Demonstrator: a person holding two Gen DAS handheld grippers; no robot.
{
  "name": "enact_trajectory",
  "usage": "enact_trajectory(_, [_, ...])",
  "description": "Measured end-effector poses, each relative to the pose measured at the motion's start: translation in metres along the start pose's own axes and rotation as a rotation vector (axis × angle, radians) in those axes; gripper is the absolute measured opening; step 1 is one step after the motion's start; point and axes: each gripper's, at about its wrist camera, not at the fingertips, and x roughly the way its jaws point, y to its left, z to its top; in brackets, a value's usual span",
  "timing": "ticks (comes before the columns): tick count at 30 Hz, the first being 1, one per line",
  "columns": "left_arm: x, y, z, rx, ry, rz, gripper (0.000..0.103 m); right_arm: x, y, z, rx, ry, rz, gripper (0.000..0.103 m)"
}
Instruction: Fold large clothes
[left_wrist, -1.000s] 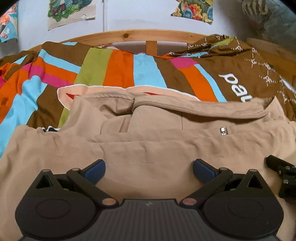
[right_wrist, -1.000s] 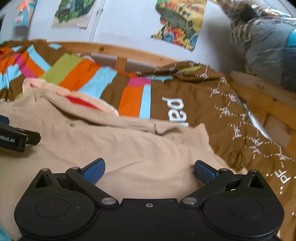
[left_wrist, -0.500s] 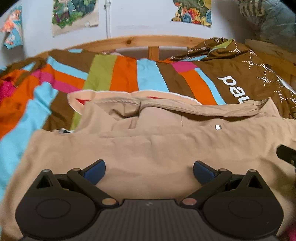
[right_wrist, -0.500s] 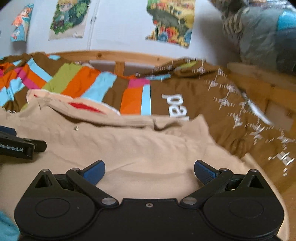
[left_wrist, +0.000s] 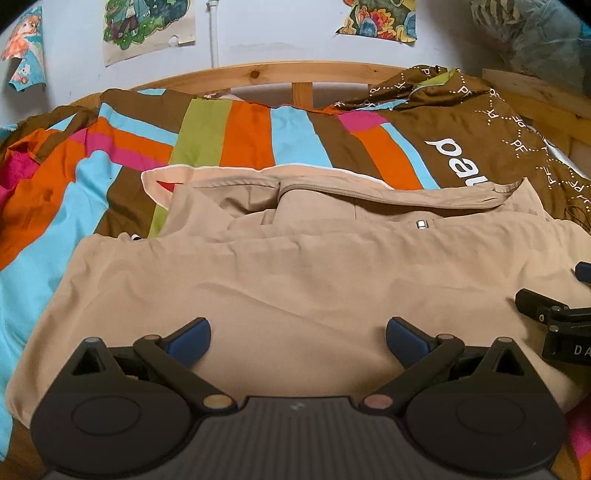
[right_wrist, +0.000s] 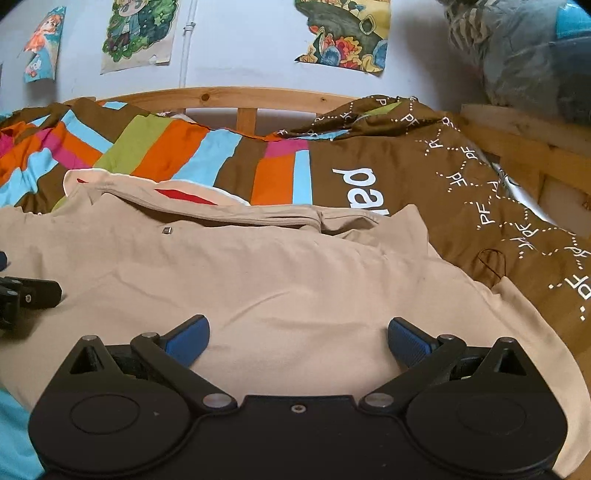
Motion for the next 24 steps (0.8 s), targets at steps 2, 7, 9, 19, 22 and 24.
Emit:
enact_trajectory(2, [0.000, 0.001, 0.000, -0.004, 0.002, -0.005, 0.103, 0.000, 0.001, -0.002, -0.001, -0.003, -0.003, 0.102])
enact_trajectory(7, [0.000, 0.003, 0.000, -0.012, 0.006, -0.013, 0.103, 0.000, 0.002, -0.003, 0.003, -0.007, -0.002, 0.102])
enact_trajectory(9, [-0.001, 0.003, 0.000, -0.011, 0.009, -0.014, 0.102, 0.000, 0.002, -0.003, 0.002, -0.009, -0.003, 0.102])
enact_trajectory(19, [-0.049, 0.044, -0.009, -0.156, 0.008, -0.118, 0.103, -0.024, -0.003, 0.022, 0.037, -0.133, -0.010, 0.102])
enact_trajectory(22, [-0.060, 0.058, -0.019, -0.198, 0.012, -0.146, 0.103, -0.013, -0.001, 0.042, 0.002, -0.127, -0.023, 0.102])
enact_trajectory(24, [-0.064, 0.065, -0.023, -0.216, 0.028, -0.161, 0.103, 0.000, 0.001, 0.056, -0.020, -0.116, -0.041, 0.102])
